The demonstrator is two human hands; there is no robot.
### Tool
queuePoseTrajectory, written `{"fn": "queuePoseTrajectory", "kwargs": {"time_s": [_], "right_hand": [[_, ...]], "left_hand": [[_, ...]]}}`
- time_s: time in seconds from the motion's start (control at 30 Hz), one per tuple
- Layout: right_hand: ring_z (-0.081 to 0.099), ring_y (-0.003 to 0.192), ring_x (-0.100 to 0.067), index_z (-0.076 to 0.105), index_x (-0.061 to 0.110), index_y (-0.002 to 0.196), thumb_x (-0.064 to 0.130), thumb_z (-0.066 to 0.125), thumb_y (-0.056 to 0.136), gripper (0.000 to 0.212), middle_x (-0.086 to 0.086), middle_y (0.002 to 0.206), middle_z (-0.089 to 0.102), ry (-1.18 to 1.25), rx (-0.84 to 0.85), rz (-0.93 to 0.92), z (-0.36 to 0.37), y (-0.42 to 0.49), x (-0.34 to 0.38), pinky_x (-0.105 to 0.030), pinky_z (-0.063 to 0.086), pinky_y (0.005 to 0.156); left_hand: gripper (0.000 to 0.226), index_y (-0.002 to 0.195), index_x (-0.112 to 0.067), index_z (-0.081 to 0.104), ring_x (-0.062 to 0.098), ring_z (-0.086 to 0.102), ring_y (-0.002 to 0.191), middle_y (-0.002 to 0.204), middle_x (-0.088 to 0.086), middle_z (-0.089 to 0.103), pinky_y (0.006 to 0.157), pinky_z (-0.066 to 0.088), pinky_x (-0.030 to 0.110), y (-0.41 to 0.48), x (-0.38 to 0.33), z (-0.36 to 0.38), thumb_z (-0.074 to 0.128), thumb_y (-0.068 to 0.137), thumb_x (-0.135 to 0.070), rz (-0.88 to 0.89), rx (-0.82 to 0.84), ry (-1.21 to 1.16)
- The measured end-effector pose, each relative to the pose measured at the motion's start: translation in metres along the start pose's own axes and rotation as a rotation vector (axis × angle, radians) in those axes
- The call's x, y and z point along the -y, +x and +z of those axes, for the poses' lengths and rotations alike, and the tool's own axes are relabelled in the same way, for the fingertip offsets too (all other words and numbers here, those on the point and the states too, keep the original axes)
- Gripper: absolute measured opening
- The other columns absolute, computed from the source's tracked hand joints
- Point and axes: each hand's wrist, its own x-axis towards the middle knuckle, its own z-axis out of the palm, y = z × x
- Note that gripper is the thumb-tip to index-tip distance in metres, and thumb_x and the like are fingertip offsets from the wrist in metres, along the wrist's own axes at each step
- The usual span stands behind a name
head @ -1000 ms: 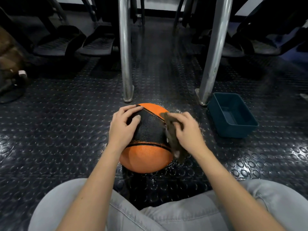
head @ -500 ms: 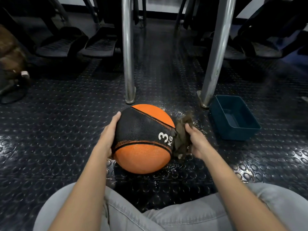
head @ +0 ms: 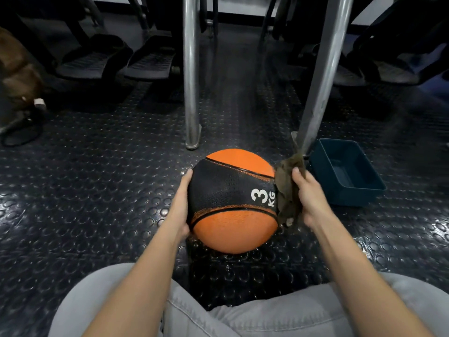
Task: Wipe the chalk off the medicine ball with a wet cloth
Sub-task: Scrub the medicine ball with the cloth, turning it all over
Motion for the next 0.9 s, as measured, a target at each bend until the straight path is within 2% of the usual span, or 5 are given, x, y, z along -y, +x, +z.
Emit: {"fn": "queuePoseTrajectory", "kwargs": {"time_s": [0.2, 0.47, 0.6, 0.8, 0.9], "right_hand": [[0.059, 0.098, -0.02, 0.059, 0.031, 0.091, 0.042, 0.043, 0.095, 0.02, 0.007, 0.098, 0.065, -0.489, -0.101, -0.178, -0.014, 0.009, 0.002, -0.049, 0.044, 0.094], [0.056, 0.098, -0.02, 0.059, 0.025, 0.093, 0.039, 0.043, 0.097, 0.022, 0.003, 0.1, 0.065, -0.548, -0.096, -0.278, -0.002, -0.001, 0.002, -0.038, 0.041, 0.09], [0.057, 0.105, -0.018, 0.057, 0.019, 0.107, 0.025, 0.043, 0.1, 0.017, -0.004, 0.113, 0.062, -0.223, -0.141, -0.248, -0.002, -0.009, 0.018, -0.028, 0.043, 0.086], [0.045, 0.099, 0.003, 0.056, 0.028, 0.112, 0.004, 0.049, 0.086, 0.037, -0.006, 0.11, 0.045, -0.636, 0.166, -0.806, 0.026, -0.047, 0.029, -0.007, 0.033, 0.089], [0.048, 0.1, -0.011, 0.07, 0.025, 0.102, -0.001, 0.049, 0.082, 0.039, 0.001, 0.104, 0.046, -0.874, 0.248, -0.901, 0.025, -0.039, 0.014, -0.024, 0.042, 0.089]], "left_hand": [[0.064, 0.117, -0.021, 0.065, 0.023, 0.062, 0.106, 0.116, 0.008, 0.067, 0.096, 0.047, 0.041, 0.005, 0.008, 0.019, 0.033, 0.089, -0.069, -0.014, -0.019, 0.165], [0.061, 0.134, -0.039, 0.047, 0.008, 0.027, 0.137, 0.144, -0.016, 0.038, 0.116, 0.014, 0.04, -0.024, 0.01, 0.043, 0.028, 0.082, -0.065, 0.861, -0.204, 0.922], [0.061, 0.131, -0.039, 0.05, 0.007, 0.033, 0.132, 0.141, -0.018, 0.042, 0.113, 0.021, 0.04, -0.019, 0.012, 0.037, 0.027, 0.082, -0.066, 0.888, -0.303, 0.923], [0.062, 0.13, -0.037, 0.054, 0.008, 0.038, 0.129, 0.138, -0.016, 0.046, 0.11, 0.026, 0.038, -0.015, 0.014, 0.038, 0.027, 0.082, -0.066, 0.894, -0.344, 0.91], [0.061, 0.13, -0.038, 0.053, 0.008, 0.037, 0.13, 0.138, -0.017, 0.046, 0.111, 0.025, 0.04, -0.015, 0.012, 0.037, 0.028, 0.082, -0.065, 0.896, -0.308, 0.912]]}}
